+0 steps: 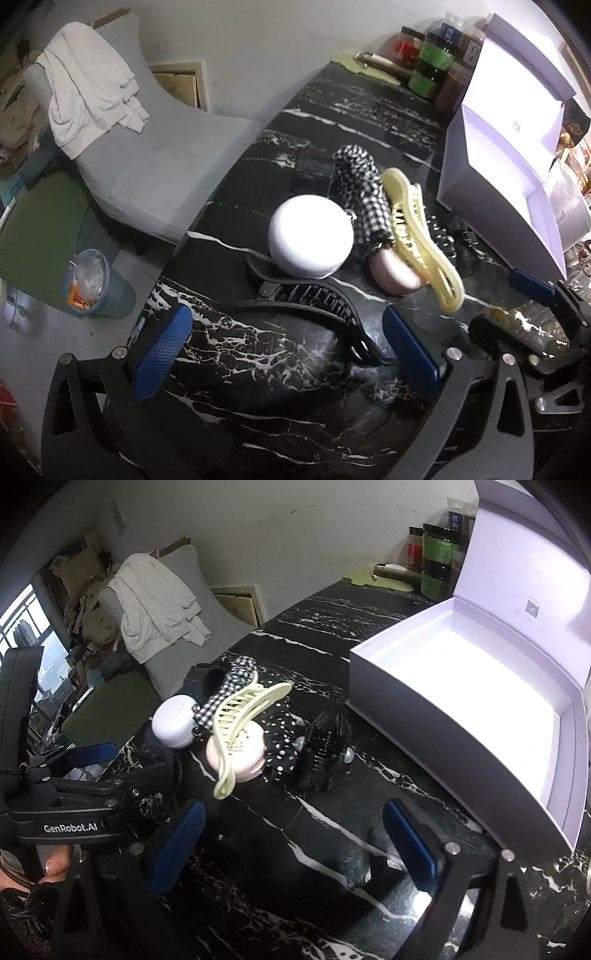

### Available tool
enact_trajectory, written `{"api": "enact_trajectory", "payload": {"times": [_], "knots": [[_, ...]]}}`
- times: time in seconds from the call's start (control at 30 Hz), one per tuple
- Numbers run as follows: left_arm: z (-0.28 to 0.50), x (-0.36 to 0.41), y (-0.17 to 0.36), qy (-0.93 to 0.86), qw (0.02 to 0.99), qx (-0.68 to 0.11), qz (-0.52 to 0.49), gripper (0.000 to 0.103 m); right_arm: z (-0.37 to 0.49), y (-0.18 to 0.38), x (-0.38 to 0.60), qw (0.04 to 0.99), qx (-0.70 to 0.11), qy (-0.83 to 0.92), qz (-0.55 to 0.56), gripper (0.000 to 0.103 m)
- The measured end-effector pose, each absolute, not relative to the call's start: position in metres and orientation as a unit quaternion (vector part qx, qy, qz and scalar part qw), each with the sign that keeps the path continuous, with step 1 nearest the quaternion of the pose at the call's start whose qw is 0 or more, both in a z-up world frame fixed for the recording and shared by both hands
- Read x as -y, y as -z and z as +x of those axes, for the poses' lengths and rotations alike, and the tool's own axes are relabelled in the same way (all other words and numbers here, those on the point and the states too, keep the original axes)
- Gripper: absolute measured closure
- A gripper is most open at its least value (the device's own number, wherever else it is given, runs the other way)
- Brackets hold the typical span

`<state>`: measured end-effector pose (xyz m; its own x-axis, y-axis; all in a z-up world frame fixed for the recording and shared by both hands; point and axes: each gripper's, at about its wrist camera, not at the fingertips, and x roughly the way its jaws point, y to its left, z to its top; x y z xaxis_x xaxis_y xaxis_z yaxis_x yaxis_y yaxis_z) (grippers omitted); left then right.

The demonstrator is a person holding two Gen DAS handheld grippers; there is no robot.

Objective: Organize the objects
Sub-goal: 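Grasp the small translucent black claw clip with the right gripper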

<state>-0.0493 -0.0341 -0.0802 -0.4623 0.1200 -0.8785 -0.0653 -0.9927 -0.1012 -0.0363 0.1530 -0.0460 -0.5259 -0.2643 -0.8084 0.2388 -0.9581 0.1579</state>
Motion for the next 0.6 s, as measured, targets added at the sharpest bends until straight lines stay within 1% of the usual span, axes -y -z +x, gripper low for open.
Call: {"api": "enact_trajectory", "payload": {"times": [0.3,0.47,0.6], "knots": [[-0.057,0.027,0.091,-0.842,0.072,0.028,-0.534,0.000,-0.040,0.048,-0.159,0.143,0.024,0.879,0.453,0.005],[-0.057,0.024,0.092,-0.845,0.065,0.021,-0.530,0.005,-0.042,0.049,-0.163,0.142,0.034,0.883,0.447,0.005],[-0.057,0.024,0.092,-0.849,0.062,0.015,-0.525,0.010,-0.043,0.049,-0.167,0.132,0.038,0.887,0.441,0.012]]}}
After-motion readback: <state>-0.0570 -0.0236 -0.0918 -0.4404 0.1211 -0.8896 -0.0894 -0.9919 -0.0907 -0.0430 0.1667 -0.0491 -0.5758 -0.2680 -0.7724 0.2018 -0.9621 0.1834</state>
